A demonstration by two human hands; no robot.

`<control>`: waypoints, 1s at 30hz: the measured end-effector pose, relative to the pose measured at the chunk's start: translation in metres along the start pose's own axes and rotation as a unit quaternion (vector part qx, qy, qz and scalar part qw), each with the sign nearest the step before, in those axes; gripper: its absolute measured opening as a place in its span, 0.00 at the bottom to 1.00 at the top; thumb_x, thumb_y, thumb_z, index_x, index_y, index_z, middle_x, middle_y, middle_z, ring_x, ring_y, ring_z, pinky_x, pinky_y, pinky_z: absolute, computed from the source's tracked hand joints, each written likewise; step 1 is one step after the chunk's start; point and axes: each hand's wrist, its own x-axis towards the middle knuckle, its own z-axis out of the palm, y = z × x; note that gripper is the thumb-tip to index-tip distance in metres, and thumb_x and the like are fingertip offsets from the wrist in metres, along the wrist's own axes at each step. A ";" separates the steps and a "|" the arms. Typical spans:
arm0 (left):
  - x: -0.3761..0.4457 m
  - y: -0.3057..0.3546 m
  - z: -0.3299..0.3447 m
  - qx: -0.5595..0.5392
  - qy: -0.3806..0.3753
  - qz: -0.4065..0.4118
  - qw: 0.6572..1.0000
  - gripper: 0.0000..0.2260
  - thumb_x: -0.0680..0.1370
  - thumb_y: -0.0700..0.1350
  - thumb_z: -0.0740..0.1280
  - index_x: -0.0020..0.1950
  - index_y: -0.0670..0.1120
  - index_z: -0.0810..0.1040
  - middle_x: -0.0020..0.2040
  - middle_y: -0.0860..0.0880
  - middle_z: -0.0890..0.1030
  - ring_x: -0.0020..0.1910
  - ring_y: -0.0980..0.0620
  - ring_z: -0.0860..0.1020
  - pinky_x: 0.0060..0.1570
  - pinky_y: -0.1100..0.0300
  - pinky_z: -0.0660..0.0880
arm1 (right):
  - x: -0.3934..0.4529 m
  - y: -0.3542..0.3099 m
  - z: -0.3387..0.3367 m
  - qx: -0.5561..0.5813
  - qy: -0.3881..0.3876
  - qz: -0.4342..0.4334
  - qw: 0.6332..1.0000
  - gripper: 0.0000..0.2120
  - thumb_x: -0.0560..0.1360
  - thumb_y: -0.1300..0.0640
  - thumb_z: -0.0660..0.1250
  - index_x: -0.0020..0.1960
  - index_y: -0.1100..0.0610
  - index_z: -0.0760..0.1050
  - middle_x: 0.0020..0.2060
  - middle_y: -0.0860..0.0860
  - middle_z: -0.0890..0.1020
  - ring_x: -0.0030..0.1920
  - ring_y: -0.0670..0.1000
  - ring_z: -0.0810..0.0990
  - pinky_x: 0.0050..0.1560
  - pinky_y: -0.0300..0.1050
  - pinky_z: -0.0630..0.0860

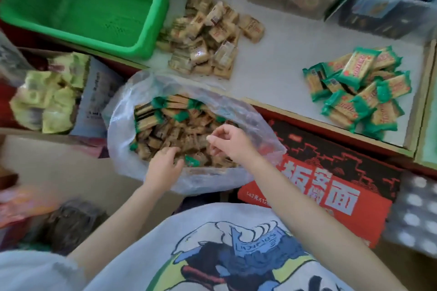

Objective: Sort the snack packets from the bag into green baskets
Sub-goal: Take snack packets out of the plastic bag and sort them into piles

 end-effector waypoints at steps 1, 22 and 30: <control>-0.005 -0.017 0.001 0.003 -0.013 -0.006 1.000 0.20 0.80 0.48 0.66 0.70 0.41 0.75 0.66 0.42 0.78 0.66 0.42 0.74 0.63 0.50 0.71 | 0.006 0.007 0.015 -0.039 -0.012 0.013 0.999 0.06 0.78 0.57 0.72 0.45 0.56 0.76 0.39 0.53 0.82 0.37 0.50 0.82 0.47 0.52 0.82; -0.018 -0.105 0.019 -0.035 -0.085 0.043 0.995 0.27 0.76 0.66 0.59 0.68 0.54 0.77 0.62 0.48 0.76 0.63 0.44 0.71 0.66 0.51 0.60 | 0.075 0.079 0.117 -0.372 0.049 0.144 0.915 0.15 0.75 0.51 0.74 0.57 0.58 0.80 0.49 0.54 0.82 0.45 0.53 0.78 0.41 0.45 0.72; 0.004 -0.057 -0.028 -0.232 -0.071 0.009 0.970 0.23 0.79 0.60 0.67 0.70 0.50 0.74 0.62 0.52 0.79 0.59 0.53 0.77 0.54 0.61 0.74 | 0.033 0.016 0.076 0.054 0.118 0.119 0.984 0.12 0.78 0.59 0.71 0.61 0.57 0.75 0.54 0.54 0.84 0.43 0.49 0.86 0.40 0.44 0.80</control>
